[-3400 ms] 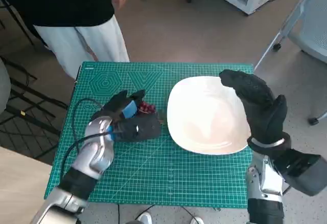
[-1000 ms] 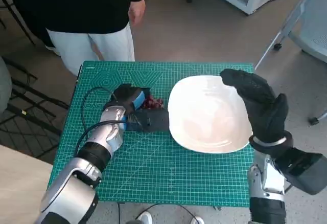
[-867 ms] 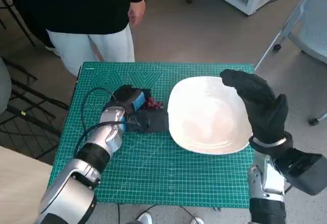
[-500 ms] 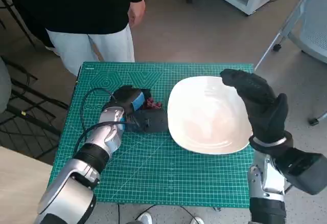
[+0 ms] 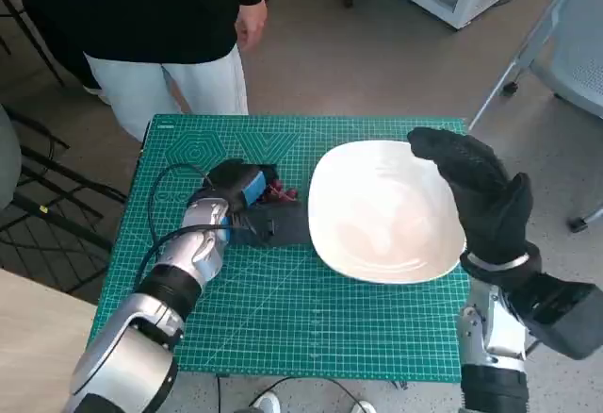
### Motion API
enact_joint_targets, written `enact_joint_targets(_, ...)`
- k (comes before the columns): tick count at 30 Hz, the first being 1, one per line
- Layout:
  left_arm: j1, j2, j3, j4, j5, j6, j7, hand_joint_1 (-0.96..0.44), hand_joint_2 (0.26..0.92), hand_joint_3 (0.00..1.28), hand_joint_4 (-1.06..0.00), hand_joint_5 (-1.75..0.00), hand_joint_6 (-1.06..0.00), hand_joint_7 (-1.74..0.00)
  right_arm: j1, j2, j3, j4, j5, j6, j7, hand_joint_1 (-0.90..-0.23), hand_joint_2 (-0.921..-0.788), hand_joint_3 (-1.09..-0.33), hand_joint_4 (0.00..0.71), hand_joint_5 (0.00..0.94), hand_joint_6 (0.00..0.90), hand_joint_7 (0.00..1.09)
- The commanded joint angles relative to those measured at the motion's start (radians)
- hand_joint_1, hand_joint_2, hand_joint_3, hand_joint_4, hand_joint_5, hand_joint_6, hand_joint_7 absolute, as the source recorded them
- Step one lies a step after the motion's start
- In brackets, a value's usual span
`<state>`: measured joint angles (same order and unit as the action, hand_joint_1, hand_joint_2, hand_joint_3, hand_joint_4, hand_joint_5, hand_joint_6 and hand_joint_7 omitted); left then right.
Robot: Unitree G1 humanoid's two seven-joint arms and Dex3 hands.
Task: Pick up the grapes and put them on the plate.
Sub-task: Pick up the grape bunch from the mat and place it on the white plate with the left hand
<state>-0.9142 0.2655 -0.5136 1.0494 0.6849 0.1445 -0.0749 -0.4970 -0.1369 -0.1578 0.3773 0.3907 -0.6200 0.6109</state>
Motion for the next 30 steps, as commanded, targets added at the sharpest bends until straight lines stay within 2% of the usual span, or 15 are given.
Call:
enact_joint_targets(1, 0.019, 0.009, 0.001, -0.010, -0.007, 0.014, -0.027, 0.00, 0.921, 0.17, -0.56, -1.42, -0.54, -1.15, -0.002, -0.006, -0.005, 0.018, 0.001, 0.001, 0.003, -0.505, -0.921, -0.570, 0.201, 0.011, -0.001, 0.37)
enact_joint_targets(9, 0.039, 0.065, 0.021, -0.206, -0.001, 0.065, -0.075, 0.00, 0.921, 0.20, -0.57, -1.39, -0.46, -1.23, -0.008, -0.009, -0.009, 0.024, 0.005, -0.001, 0.004, -0.509, -0.921, -0.567, 0.202, 0.010, -0.001, 0.37)
enact_joint_targets(16, 0.100, 0.133, 0.067, -0.468, 0.011, 0.113, -0.092, 0.00, 0.921, 0.18, -0.53, -1.44, -0.54, -1.15, -0.014, -0.007, -0.014, 0.032, 0.011, -0.004, 0.006, -0.508, -0.921, -0.565, 0.204, 0.010, -0.001, 0.37)
enact_joint_targets(21, 0.144, 0.177, 0.107, -0.635, 0.022, 0.126, -0.086, 0.00, 0.921, 0.17, -0.51, -1.51, -0.62, -1.01, -0.015, -0.005, -0.017, 0.036, 0.011, -0.008, 0.006, -0.502, -0.921, -0.563, 0.205, 0.010, -0.001, 0.37)
enact_joint_targets(26, 0.170, 0.209, 0.142, -0.745, 0.035, 0.124, -0.080, 0.01, 0.921, 0.13, -0.55, -1.49, -0.68, -0.93, -0.015, -0.003, -0.020, 0.037, 0.013, -0.011, 0.007, -0.500, -0.921, -0.562, 0.206, 0.009, -0.001, 0.37)
enact_joint_targets(30, 0.190, 0.226, 0.161, -0.790, 0.042, 0.104, -0.058, 0.00, 0.921, 0.10, -0.60, -1.42, -0.68, -0.94, -0.015, -0.004, -0.023, 0.038, 0.015, -0.013, 0.009, -0.501, -0.921, -0.561, 0.207, 0.009, -0.001, 0.38)
